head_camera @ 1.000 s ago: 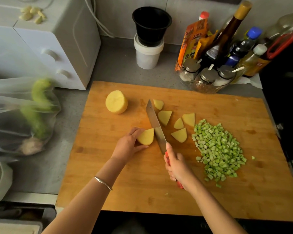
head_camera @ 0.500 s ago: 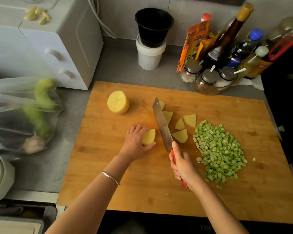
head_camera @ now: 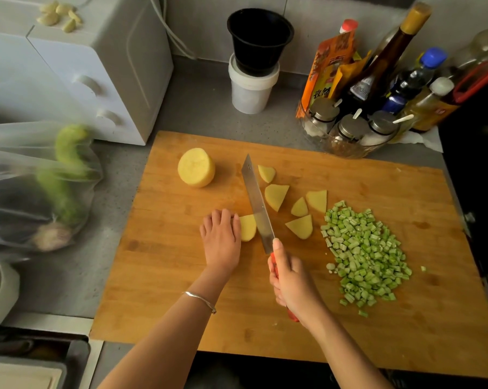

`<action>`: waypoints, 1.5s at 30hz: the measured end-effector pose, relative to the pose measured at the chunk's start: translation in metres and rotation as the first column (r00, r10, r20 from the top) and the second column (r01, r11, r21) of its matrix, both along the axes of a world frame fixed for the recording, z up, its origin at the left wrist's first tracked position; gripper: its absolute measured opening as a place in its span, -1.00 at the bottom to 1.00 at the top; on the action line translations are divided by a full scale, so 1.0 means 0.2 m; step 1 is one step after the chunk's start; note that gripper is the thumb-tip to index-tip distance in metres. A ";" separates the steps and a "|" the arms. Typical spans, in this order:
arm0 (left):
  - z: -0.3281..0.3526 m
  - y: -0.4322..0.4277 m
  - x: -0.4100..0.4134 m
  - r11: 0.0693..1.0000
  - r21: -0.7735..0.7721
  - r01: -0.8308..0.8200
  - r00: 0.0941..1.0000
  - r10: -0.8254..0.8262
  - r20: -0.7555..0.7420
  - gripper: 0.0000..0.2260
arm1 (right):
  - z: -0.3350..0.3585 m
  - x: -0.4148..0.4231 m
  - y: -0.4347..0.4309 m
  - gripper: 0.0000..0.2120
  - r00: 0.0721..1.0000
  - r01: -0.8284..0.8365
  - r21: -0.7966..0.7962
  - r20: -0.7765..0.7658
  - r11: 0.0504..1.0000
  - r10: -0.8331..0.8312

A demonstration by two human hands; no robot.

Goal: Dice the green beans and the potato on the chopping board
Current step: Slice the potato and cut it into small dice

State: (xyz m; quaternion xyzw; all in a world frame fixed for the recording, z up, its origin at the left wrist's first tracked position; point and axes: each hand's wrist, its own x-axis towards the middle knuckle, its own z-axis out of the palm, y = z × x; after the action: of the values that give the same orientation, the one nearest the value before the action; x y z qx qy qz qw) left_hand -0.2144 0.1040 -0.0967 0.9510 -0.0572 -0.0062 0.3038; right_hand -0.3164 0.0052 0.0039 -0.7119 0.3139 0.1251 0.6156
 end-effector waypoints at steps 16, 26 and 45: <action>0.00 0.00 0.00 0.999 -0.004 0.039 0.999 -0.039 -0.009 -0.58 | -0.14 0.10 0.07 -0.44 0.992 -0.044 -0.193 -0.124 0.980 0.020; -0.01 0.05 0.00 0.984 -0.173 0.039 0.999 -0.036 0.020 -0.64 | -0.06 0.02 0.01 -0.48 1.000 -0.020 -0.055 0.007 0.998 0.020; -0.01 0.01 0.00 0.999 -0.049 0.005 1.000 -0.005 0.011 -0.64 | -0.09 0.04 0.13 -0.45 0.995 -0.055 -0.163 -0.094 0.985 0.040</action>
State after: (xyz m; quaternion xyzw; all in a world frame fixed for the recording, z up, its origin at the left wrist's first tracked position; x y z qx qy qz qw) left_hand -0.2144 0.1066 -0.0984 0.9431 -0.0613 -0.0004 0.3269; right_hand -0.3074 0.0320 -0.0141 -0.7616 0.3335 0.1453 0.5364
